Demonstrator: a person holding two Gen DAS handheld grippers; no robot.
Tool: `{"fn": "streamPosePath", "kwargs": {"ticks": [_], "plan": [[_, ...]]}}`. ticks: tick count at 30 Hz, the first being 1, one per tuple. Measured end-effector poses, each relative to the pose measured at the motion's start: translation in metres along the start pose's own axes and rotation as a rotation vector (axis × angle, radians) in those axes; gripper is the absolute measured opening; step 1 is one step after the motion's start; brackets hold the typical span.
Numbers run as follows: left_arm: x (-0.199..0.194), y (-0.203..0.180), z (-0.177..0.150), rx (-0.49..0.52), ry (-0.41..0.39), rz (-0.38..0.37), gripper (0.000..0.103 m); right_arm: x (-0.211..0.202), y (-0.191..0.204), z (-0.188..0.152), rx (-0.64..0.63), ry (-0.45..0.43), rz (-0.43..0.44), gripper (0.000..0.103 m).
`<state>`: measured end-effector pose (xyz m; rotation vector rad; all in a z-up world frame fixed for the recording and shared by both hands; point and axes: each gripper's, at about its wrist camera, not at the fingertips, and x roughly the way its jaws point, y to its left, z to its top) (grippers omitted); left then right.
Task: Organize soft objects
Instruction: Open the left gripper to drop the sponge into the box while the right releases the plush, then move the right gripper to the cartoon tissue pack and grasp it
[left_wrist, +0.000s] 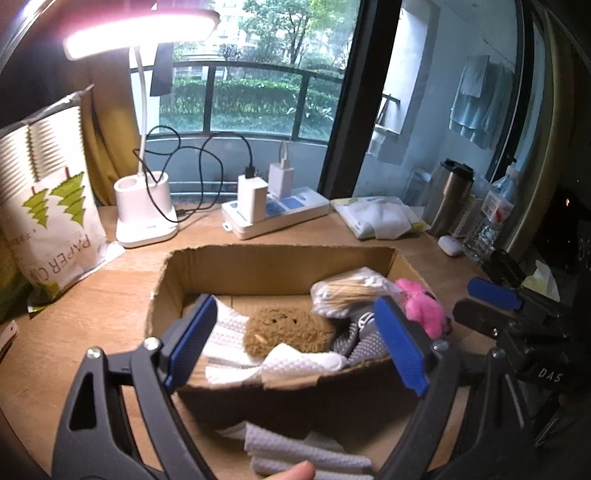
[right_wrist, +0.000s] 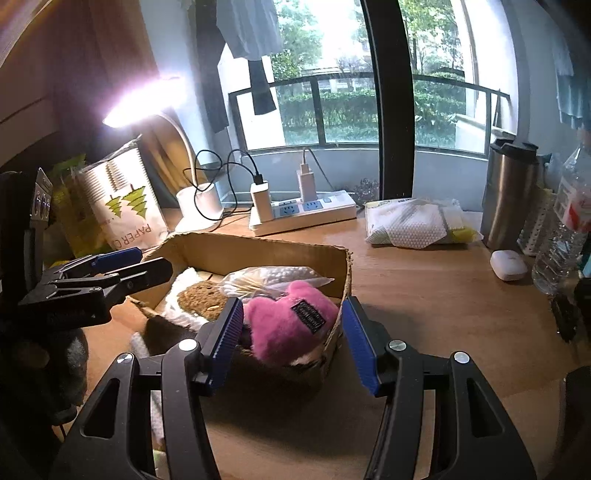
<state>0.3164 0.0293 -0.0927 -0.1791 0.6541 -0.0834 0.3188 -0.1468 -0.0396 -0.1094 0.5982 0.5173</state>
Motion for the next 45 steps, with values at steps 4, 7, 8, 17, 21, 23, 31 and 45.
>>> {"fn": "streamPosePath", "kwargs": {"ticks": [4,7,8,17,21,23,31,45], "plan": [[-0.016,0.001,-0.005,0.004,-0.014,-0.001,0.088,-0.011,0.01,-0.002,-0.012,-0.012,-0.001,0.059],[-0.028,0.002,-0.009,0.007,-0.024,-0.005,0.088,-0.018,0.019,-0.003,-0.019,-0.018,0.001,0.059],[-0.032,0.003,-0.011,0.009,-0.028,-0.005,0.088,-0.02,0.021,-0.003,-0.022,-0.02,0.002,0.059],[-0.06,0.007,-0.025,0.025,-0.053,-0.02,0.088,-0.035,0.047,-0.008,-0.049,-0.032,0.001,0.059],[-0.069,0.012,-0.033,0.022,-0.057,-0.025,0.088,-0.039,0.057,-0.012,-0.061,-0.03,0.002,0.059],[-0.073,0.015,-0.038,0.015,-0.061,-0.026,0.088,-0.04,0.062,-0.015,-0.067,-0.025,0.002,0.059],[-0.083,0.027,-0.058,-0.004,-0.046,-0.026,0.088,-0.038,0.08,-0.03,-0.087,0.011,0.005,0.059],[-0.094,0.046,-0.093,-0.044,-0.027,-0.025,0.088,-0.03,0.11,-0.055,-0.119,0.066,0.022,0.059]]}}
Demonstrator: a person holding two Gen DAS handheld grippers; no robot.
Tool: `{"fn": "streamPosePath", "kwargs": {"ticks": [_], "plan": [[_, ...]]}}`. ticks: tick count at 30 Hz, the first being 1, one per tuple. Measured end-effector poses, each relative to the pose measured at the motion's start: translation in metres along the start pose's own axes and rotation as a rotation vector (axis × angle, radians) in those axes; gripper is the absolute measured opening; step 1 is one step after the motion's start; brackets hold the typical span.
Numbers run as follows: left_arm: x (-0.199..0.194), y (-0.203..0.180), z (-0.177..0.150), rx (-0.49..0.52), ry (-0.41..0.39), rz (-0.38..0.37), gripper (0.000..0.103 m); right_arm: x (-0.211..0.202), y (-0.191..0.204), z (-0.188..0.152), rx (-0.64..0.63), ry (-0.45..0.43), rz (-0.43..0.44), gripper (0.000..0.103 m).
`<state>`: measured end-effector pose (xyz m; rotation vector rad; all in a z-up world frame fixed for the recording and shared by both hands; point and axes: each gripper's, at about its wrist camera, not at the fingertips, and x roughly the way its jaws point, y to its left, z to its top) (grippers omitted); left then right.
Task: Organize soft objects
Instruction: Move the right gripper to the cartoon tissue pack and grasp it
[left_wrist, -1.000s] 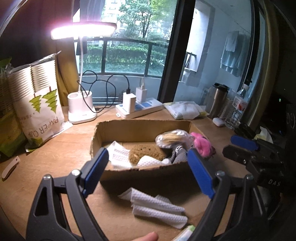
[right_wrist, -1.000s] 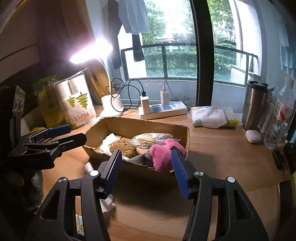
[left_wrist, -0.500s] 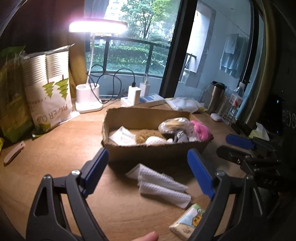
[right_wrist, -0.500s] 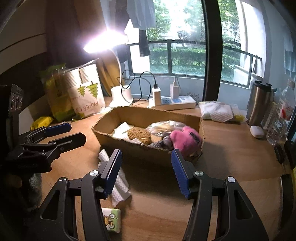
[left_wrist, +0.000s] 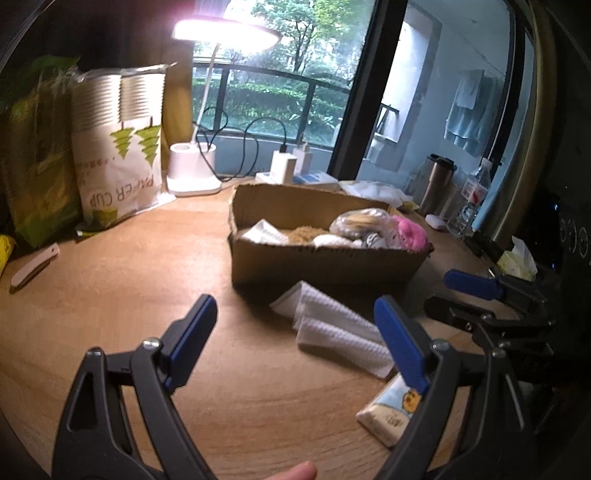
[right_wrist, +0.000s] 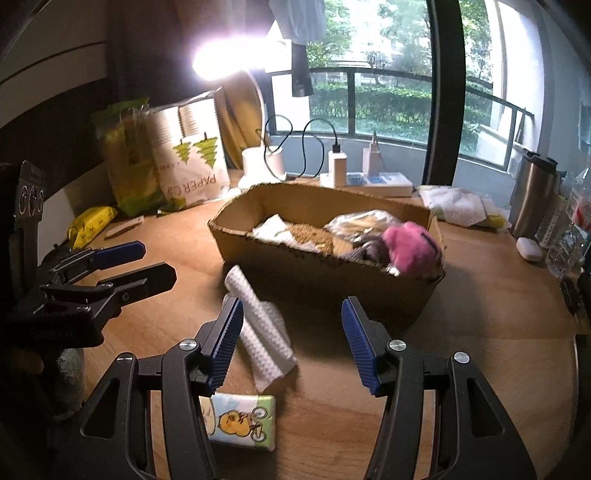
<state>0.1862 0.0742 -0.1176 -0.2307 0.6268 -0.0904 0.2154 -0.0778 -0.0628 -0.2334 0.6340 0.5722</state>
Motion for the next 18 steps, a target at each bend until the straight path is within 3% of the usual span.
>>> {"fn": "streamPosePath", "kwargs": {"ticks": [5,8,18], "plan": [[-0.003,0.006,-0.013,-0.009,0.013,0.003,0.088,0.003,0.008,-0.01,-0.006,0.018,0.002,0.059],[-0.007,0.008,-0.022,-0.01,0.021,0.005,0.088,0.004,0.012,-0.016,-0.007,0.023,0.004,0.067],[-0.016,0.015,-0.043,-0.019,0.038,0.016,0.088,0.014,0.03,-0.039,-0.018,0.072,0.042,0.068]]}}
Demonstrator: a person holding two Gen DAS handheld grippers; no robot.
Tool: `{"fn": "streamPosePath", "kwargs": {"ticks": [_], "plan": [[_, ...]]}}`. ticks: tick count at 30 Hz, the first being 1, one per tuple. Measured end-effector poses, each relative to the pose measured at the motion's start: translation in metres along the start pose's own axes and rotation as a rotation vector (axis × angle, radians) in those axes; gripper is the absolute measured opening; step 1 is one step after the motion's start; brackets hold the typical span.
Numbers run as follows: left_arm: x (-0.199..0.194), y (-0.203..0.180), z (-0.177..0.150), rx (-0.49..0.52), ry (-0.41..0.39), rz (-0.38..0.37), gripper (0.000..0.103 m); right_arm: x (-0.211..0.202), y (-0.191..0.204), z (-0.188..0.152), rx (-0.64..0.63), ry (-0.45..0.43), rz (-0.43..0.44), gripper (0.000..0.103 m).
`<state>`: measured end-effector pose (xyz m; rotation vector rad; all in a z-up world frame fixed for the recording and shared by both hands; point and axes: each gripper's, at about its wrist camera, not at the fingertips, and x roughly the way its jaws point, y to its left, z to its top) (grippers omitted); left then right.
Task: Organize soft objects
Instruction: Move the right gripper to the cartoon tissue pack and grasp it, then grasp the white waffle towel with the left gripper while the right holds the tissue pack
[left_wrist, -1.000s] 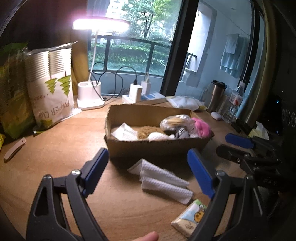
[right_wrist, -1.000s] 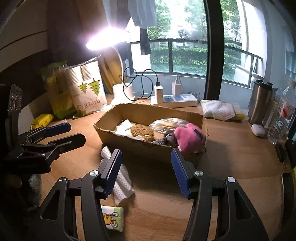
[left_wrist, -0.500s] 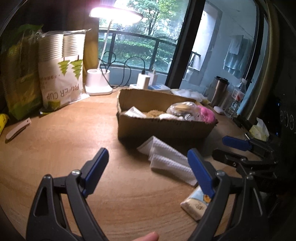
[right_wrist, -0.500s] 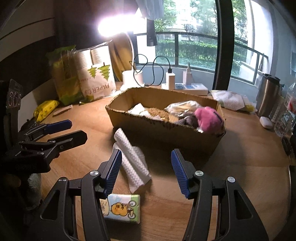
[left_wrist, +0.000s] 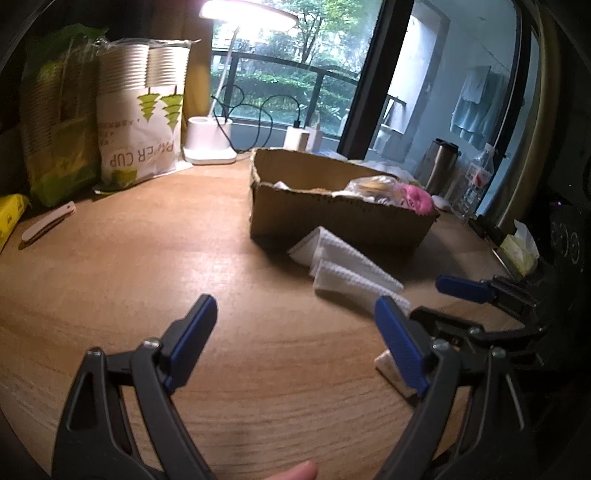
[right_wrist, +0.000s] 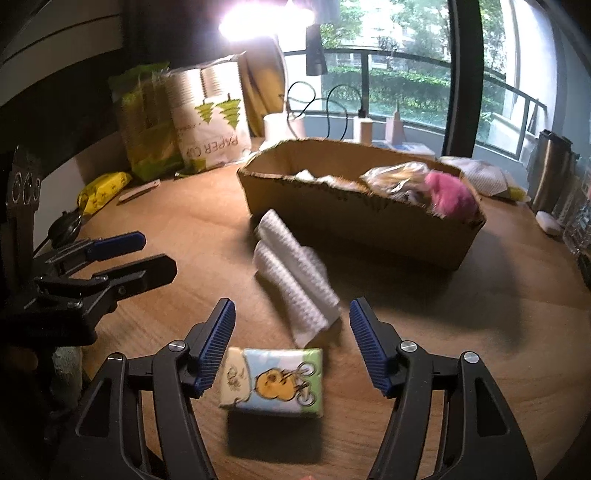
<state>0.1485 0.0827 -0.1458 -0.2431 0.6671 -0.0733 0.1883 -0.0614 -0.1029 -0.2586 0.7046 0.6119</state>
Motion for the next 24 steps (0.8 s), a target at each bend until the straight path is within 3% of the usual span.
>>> {"fn": "streamPosePath", "kwargs": {"ticks": [24], "plan": [[0.0,-0.017,-0.012,0.038,0.047,0.024,0.088,0.012,0.007,-0.026,0.002,0.069,0.013,0.069]]}}
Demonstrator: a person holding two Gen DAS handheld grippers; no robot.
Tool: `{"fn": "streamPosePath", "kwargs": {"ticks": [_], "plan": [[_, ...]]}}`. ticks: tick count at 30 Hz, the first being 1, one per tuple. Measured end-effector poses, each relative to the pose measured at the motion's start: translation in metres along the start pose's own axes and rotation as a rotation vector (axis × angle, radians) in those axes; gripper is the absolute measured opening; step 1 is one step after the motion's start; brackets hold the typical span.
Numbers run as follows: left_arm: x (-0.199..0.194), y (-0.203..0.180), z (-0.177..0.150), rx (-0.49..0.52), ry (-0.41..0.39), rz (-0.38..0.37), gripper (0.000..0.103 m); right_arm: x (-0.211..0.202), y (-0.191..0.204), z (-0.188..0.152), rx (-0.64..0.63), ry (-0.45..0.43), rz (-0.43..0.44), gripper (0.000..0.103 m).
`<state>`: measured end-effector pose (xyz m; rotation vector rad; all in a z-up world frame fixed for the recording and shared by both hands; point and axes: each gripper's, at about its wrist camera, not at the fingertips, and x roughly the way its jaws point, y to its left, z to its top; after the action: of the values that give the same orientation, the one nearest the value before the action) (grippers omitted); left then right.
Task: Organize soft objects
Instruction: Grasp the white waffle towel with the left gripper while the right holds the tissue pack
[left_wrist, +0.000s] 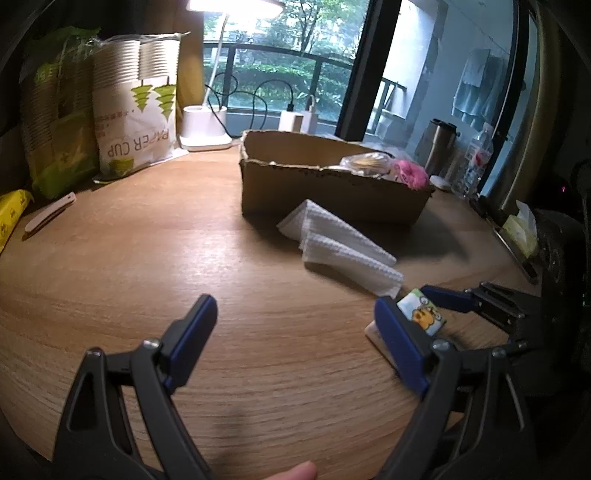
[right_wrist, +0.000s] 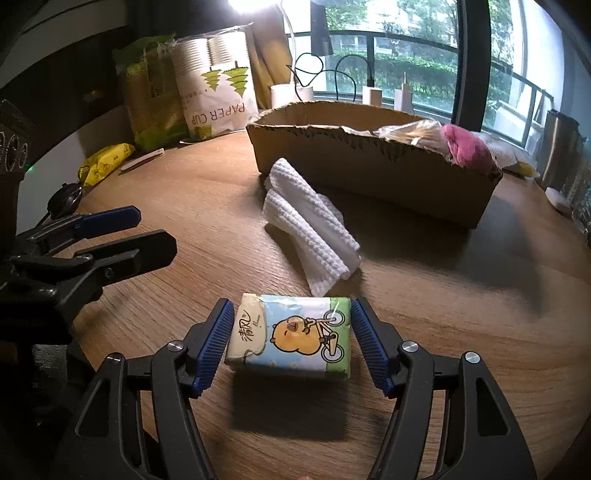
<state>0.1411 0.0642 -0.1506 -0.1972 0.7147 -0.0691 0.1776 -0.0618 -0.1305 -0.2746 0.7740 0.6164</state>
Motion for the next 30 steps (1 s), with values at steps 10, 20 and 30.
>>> {"fn": "streamPosePath", "kwargs": {"ticks": [10,20,30], "plan": [[0.012,-0.012,0.008,0.022,0.025,0.009,0.088,-0.007,-0.02,0.003,0.027,-0.016,0.004,0.068],[0.035,-0.037,0.021,0.072,0.055,0.01,0.088,-0.018,-0.056,0.004,0.085,-0.056,-0.015,0.068],[0.063,-0.058,0.041,0.127,0.077,0.03,0.088,-0.021,-0.096,0.009,0.144,-0.081,-0.031,0.068]]}}
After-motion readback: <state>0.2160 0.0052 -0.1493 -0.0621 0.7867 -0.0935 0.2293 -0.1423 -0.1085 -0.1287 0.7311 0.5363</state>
